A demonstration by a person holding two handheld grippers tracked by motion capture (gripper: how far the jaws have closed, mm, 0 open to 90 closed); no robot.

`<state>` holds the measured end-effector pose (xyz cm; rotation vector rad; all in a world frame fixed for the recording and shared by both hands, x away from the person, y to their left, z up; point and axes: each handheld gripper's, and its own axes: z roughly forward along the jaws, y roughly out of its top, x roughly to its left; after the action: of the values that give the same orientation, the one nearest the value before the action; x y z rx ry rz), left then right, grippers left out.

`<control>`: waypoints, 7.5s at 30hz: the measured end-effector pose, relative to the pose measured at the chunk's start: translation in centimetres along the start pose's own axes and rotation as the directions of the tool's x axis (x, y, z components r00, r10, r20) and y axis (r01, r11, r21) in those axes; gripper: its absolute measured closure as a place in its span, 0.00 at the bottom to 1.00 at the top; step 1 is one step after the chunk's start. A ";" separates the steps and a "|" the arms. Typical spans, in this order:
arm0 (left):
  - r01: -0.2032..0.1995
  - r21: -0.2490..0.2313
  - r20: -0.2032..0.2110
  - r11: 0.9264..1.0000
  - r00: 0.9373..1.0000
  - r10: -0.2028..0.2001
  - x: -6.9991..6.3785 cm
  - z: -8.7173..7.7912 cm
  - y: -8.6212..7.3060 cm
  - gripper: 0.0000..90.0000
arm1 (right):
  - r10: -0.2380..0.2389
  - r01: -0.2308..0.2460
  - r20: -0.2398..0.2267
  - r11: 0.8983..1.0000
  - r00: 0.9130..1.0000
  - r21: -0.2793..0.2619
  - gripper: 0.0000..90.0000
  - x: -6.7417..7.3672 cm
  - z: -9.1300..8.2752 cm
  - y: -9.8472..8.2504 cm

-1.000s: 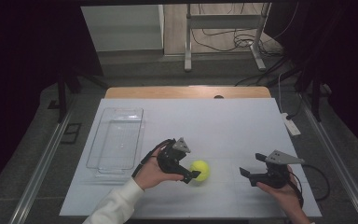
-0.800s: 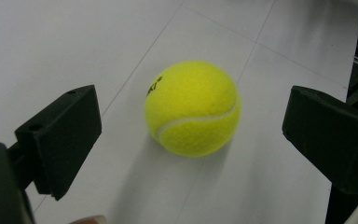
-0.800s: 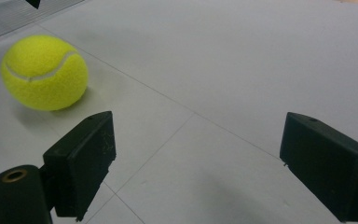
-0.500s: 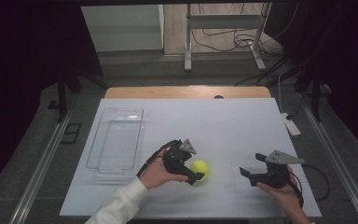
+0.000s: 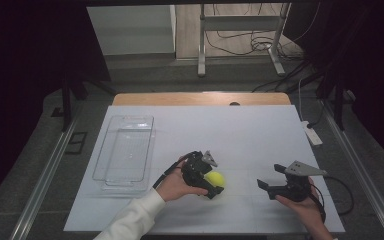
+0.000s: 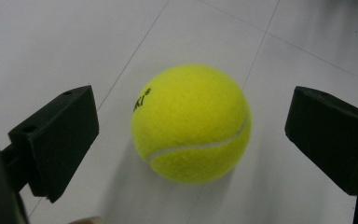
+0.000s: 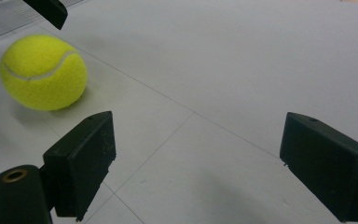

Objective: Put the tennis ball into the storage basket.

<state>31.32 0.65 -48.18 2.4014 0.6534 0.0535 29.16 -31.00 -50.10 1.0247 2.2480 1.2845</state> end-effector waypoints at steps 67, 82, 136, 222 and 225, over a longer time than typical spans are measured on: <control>-0.015 -0.039 -0.034 0.999 0.999 0.013 0.1 -1.3 0.1 0.29 | 0.000 0.000 0.006 1.000 1.000 -0.003 0.12 -0.1 -0.1 0.0; -0.018 -0.114 -0.053 0.993 0.999 0.012 0.0 -3.7 0.4 0.29 | 0.000 0.000 0.007 1.000 1.000 -0.003 0.12 -0.1 -0.1 0.0; 0.001 -0.231 -0.094 0.973 0.995 -0.024 0.6 -7.3 0.4 0.29 | -0.005 0.005 0.009 1.000 1.000 -0.006 0.12 -0.1 -0.2 -0.1; 0.077 -0.369 -0.200 0.926 0.967 -0.160 4.3 -12.9 -1.7 0.29 | 0.001 -0.001 0.013 1.000 1.000 -0.004 0.12 -0.1 -0.2 -0.1; 0.080 -0.372 -0.203 0.925 0.965 -0.165 4.4 -12.9 -1.8 0.29 | 0.001 -0.001 0.013 1.000 1.000 -0.005 0.12 -0.1 -0.2 -0.1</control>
<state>31.82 11.35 -39.51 2.0088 0.8228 0.3737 29.06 -31.28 -50.08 1.0294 2.2343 1.2793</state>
